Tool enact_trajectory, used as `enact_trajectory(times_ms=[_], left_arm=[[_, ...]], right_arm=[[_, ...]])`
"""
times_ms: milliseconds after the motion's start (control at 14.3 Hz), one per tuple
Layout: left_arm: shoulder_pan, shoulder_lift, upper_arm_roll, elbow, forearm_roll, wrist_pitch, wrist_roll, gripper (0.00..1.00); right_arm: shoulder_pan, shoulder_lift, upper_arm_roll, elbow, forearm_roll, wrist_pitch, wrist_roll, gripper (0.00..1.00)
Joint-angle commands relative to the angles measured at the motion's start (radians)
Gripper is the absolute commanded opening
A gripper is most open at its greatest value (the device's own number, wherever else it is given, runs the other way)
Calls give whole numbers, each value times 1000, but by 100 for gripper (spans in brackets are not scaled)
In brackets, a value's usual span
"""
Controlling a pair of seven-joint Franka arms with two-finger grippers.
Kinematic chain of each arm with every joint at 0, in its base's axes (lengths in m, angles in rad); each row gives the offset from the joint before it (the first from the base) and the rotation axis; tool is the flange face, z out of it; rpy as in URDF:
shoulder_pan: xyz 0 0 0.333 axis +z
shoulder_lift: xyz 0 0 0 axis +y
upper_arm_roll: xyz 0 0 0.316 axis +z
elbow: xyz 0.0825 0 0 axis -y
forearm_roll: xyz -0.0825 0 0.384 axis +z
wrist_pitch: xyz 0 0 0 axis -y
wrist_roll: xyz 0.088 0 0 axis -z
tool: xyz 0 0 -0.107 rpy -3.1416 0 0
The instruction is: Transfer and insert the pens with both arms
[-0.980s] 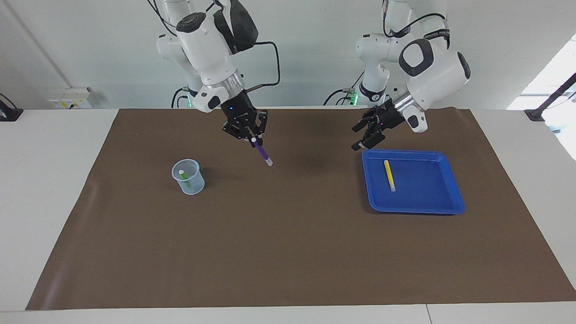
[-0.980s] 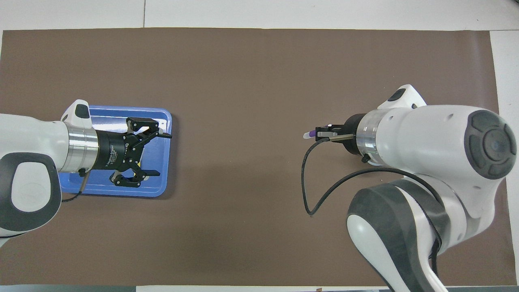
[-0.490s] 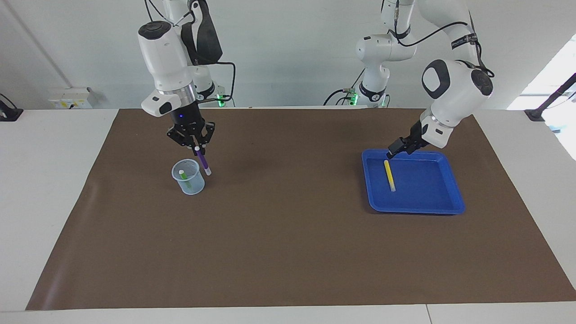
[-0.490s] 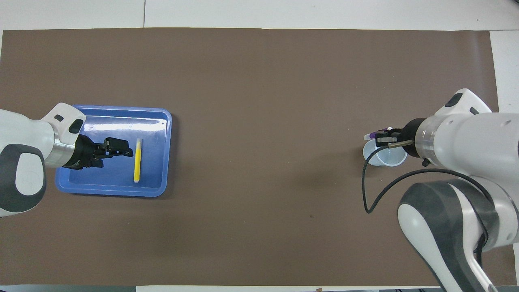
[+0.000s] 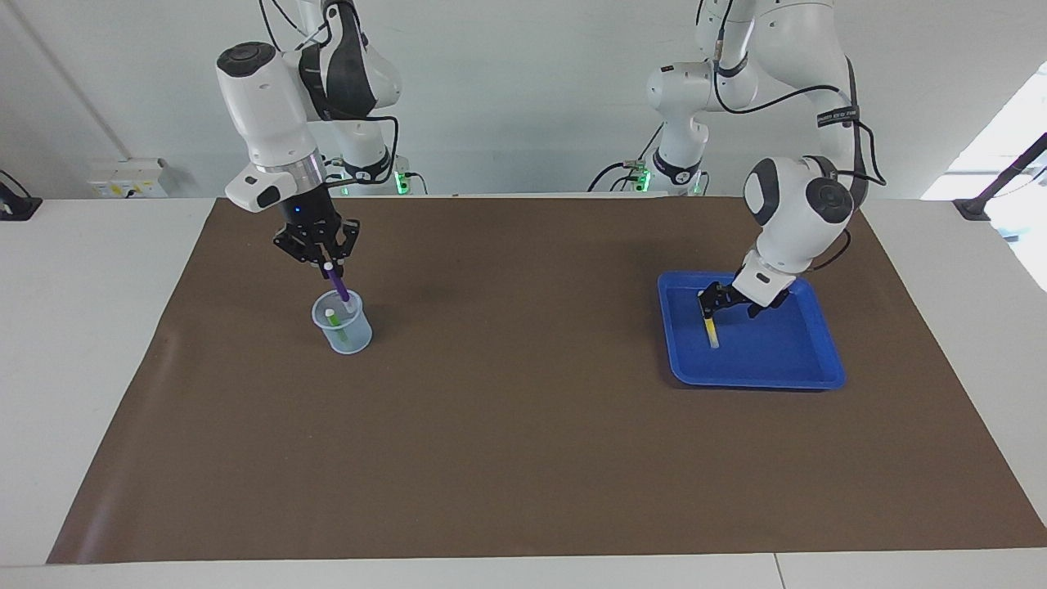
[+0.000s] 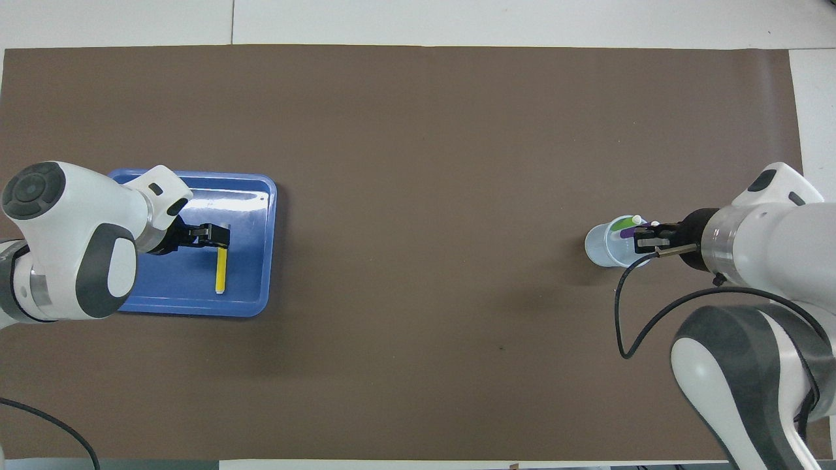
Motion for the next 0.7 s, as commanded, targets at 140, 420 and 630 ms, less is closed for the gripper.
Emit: enact_trajectory(times_ms=[140, 420, 630], left_arm=[[-33, 69, 8, 28, 35, 57, 18, 98], [-35, 66, 8, 19, 35, 48, 16, 87], [-33, 63, 8, 15, 35, 13, 16, 85]], right_arm=[[-18, -37, 6, -72, -31, 69, -16, 0], [-32, -29, 1, -89, -31, 76, -19, 0], [-38, -26, -14, -127, -31, 127, -43, 0]])
